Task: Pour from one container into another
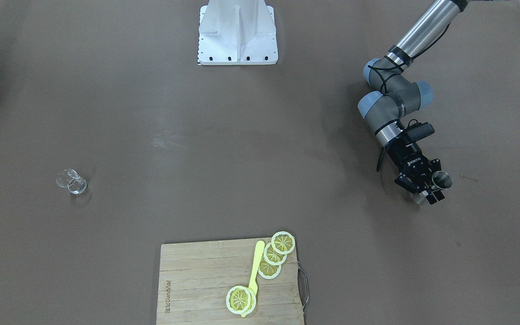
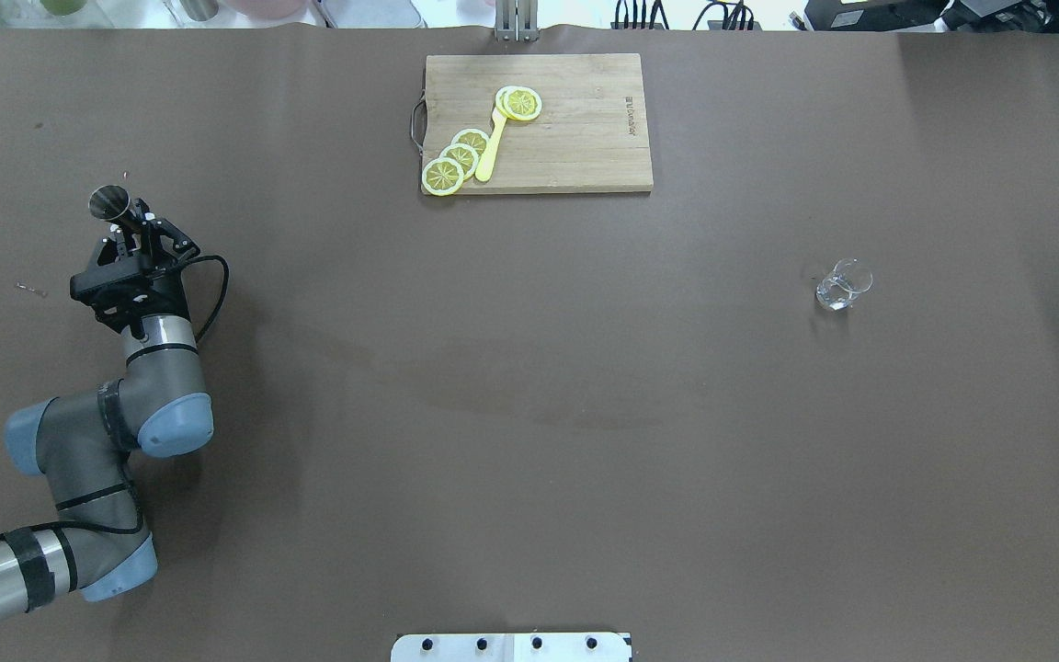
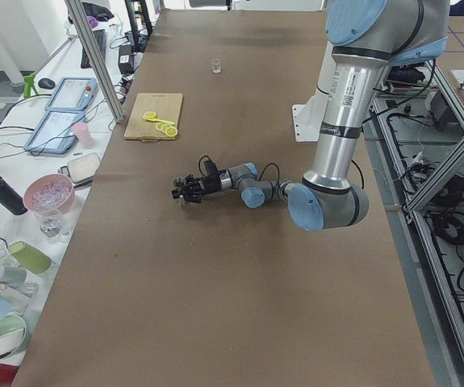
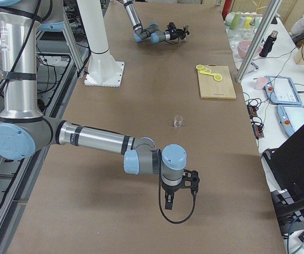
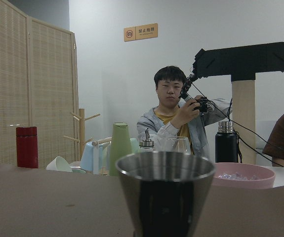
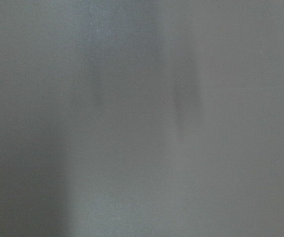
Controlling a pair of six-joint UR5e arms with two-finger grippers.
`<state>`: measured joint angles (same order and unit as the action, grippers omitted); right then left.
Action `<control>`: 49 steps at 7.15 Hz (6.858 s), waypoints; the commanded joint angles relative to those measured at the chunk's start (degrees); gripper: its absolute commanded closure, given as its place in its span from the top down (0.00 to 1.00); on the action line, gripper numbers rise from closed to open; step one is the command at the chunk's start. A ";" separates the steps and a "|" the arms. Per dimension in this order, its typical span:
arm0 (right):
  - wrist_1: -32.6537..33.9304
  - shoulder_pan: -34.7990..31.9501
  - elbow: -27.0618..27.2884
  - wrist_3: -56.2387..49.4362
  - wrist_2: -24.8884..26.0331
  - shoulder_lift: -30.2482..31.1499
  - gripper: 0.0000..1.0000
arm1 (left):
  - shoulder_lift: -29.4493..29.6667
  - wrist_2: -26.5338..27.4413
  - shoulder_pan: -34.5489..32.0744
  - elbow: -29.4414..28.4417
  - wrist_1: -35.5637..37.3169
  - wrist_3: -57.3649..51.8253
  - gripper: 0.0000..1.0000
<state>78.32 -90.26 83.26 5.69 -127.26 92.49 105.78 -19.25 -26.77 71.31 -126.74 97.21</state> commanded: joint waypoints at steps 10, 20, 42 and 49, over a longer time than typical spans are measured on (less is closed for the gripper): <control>-0.97 0.00 -0.20 -0.24 -0.35 0.41 1.00 | -0.31 0.09 0.05 0.84 0.09 -0.09 0.13; -0.97 0.00 -0.29 -0.24 -0.35 0.41 1.00 | -0.49 0.53 0.22 2.08 2.29 1.49 0.35; -1.06 0.00 -0.38 -0.24 -1.32 0.41 1.00 | -11.90 1.67 3.30 20.51 7.38 0.97 1.00; -1.15 0.00 -0.11 -0.24 -1.32 0.41 1.00 | -18.95 3.42 8.13 42.82 23.16 0.88 1.00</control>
<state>77.17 -90.26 83.02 5.44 -128.51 92.90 86.78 -16.35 -19.53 110.26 -107.91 98.09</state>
